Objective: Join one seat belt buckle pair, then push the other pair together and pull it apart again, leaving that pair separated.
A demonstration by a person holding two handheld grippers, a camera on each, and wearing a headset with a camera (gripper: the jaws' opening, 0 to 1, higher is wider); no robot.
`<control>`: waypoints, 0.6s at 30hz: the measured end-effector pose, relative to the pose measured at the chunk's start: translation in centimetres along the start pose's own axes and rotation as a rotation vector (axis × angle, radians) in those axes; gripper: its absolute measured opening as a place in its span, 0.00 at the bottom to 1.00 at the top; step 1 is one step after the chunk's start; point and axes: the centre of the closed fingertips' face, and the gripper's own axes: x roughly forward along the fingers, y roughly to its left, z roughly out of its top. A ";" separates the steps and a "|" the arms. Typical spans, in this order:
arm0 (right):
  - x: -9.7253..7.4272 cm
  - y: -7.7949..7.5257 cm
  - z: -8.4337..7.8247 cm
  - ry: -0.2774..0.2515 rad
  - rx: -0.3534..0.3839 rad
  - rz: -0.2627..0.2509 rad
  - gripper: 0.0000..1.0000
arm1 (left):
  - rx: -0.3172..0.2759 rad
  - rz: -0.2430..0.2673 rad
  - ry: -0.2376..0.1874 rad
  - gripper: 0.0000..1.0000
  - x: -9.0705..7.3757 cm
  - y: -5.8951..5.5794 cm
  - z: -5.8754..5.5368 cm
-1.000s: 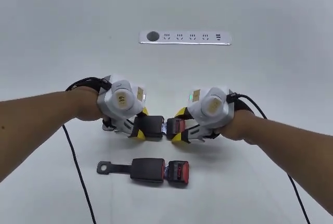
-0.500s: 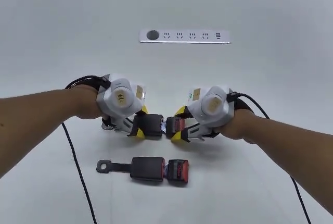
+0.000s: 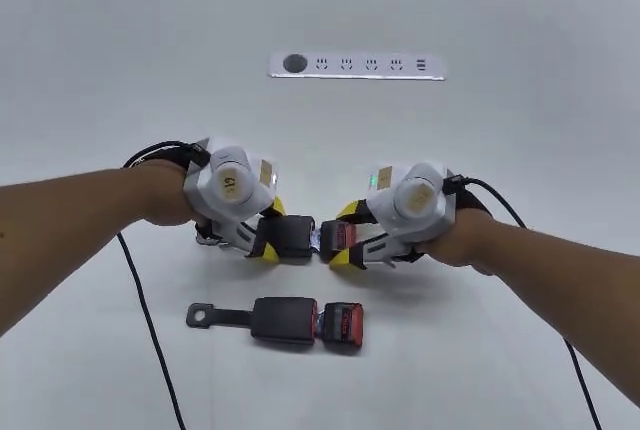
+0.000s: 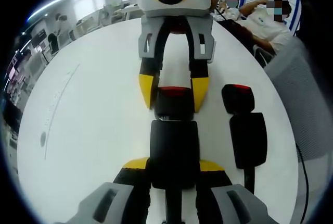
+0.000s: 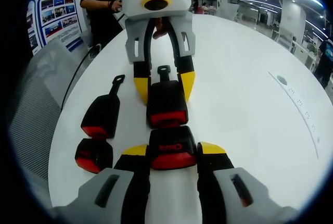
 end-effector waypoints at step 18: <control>-0.2 0.1 0.1 -0.045 0.006 0.002 0.34 | -0.018 0.006 -0.064 0.33 -0.1 0.0 0.0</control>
